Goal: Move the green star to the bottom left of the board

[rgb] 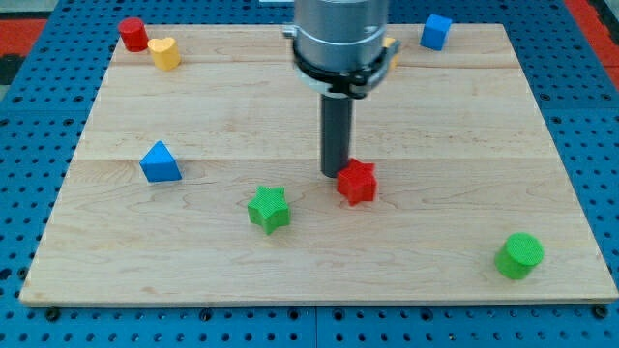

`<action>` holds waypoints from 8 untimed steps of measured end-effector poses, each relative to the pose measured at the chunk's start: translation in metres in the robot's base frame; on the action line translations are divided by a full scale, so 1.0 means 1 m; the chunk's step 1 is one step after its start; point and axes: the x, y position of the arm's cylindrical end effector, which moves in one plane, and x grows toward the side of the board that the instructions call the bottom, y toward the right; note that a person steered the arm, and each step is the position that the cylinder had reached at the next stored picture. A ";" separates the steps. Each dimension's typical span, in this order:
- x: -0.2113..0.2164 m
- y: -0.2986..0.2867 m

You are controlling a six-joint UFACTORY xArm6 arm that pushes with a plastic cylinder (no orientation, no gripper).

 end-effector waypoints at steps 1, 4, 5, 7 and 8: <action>0.018 0.042; 0.057 0.017; 0.057 -0.033; 0.057 -0.146; 0.037 -0.152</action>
